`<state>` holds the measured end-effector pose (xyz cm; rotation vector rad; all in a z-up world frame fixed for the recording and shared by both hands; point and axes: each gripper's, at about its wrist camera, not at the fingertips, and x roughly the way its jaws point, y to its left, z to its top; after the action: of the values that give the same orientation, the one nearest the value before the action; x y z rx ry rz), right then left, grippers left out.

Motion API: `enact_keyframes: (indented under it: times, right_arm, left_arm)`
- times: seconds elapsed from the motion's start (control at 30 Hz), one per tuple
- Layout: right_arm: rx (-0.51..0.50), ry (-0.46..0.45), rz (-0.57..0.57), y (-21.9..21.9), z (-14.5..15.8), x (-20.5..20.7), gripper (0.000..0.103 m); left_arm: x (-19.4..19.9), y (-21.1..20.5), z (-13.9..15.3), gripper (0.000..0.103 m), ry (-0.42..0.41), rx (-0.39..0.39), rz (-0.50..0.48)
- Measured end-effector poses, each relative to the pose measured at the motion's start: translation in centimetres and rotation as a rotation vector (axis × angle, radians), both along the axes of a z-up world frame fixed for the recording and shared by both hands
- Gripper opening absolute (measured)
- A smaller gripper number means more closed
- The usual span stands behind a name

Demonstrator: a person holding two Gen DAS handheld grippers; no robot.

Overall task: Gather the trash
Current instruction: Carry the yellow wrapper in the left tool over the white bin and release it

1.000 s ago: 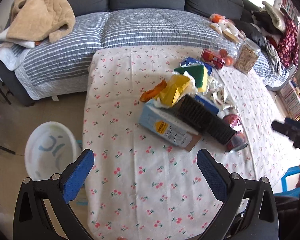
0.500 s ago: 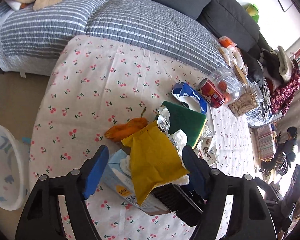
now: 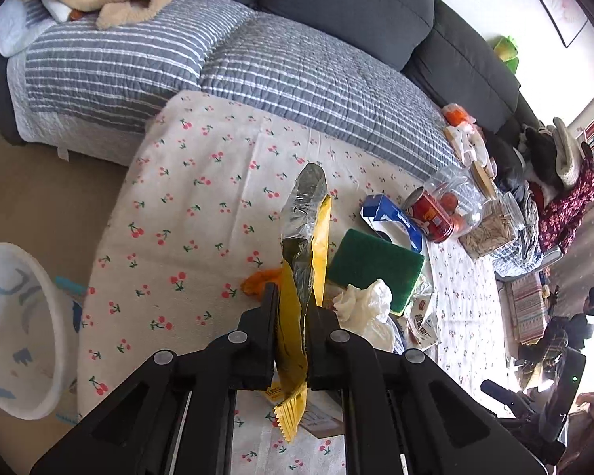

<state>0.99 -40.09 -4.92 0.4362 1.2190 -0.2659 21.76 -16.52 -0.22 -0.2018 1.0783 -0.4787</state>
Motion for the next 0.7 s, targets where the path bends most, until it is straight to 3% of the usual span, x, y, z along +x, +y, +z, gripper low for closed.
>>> enact_keyframes:
  times: [0.13,0.27,0.47,0.7]
  right_arm:
    - [0.117,0.076,0.01,0.8,-2.6,0.7,0.081]
    - [0.172,0.089,0.032,1.7,-3.9,1.4,0.069]
    - [0.122,0.073,0.068,3.0,-3.6,1.6,0.065]
    - [0.06,-0.018,0.056,3.1,-0.1,0.2,0.065]
  left_arm:
    - [-1.0,2.1,0.7,0.011,-0.04,0.025,-0.002]
    - [-2.0,4.2,0.7,0.011,-0.044,0.046,-0.003]
    - [-3.4,6.9,0.5,0.011,-0.051,0.071,-0.011]
    - [-4.5,10.9,0.5,0.011,-0.06,0.089,0.013]
